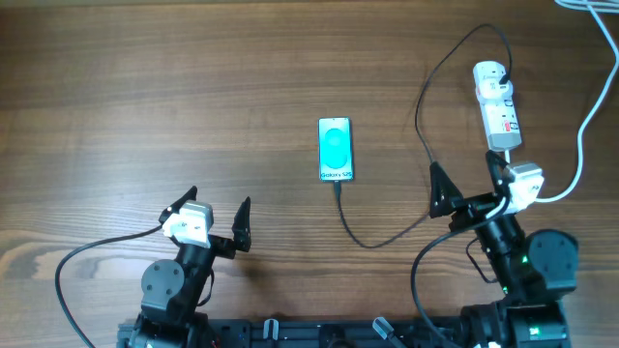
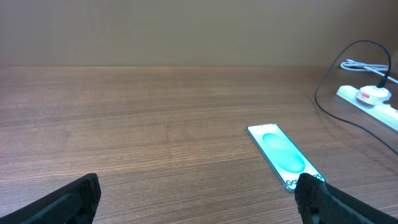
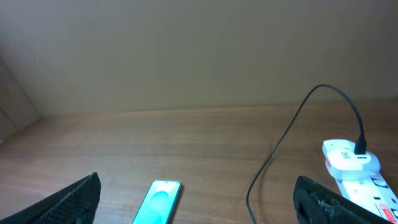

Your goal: Plug charger to phone and switch on socket

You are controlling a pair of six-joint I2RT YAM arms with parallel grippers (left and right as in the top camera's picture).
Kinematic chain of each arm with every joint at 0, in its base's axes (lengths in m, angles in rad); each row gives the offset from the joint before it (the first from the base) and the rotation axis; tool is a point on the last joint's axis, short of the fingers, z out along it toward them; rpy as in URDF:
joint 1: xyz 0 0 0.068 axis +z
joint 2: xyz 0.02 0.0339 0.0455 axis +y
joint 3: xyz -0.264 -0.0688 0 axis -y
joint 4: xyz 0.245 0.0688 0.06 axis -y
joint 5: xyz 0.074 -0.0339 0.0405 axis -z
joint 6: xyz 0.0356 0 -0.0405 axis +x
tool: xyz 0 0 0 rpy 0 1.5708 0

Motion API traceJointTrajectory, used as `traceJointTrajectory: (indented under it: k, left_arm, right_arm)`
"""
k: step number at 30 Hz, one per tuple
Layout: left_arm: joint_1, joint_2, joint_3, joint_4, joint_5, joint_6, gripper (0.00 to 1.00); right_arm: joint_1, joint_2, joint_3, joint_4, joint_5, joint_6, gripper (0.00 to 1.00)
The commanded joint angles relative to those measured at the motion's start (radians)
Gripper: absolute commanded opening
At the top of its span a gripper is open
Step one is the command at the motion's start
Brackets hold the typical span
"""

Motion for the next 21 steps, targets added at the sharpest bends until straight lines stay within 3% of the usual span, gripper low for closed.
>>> traceJointTrajectory:
  k: [1, 8, 13, 21]
  left_arm:
    - [-0.005, -0.005, -0.006, 0.003, 0.011, 0.013, 1.00]
    - [-0.005, -0.005, -0.006, 0.003, 0.011, 0.013, 1.00]
    - [-0.005, -0.005, -0.006, 0.003, 0.011, 0.013, 1.00]
    - [-0.005, -0.005, -0.006, 0.003, 0.011, 0.013, 1.00]
  right_arm:
    - [0.006, -0.105, -0.095, 0.080, -0.011, -0.019, 1.00]
    - [0.003, -0.336, -0.272, 0.264, 0.014, -0.018, 1.00]
    - [0.002, -0.340, -0.358, 0.340, 0.039, -0.018, 1.00]
    - [0.002, -0.340, -0.370, 0.243, 0.141, -0.019, 1.00]
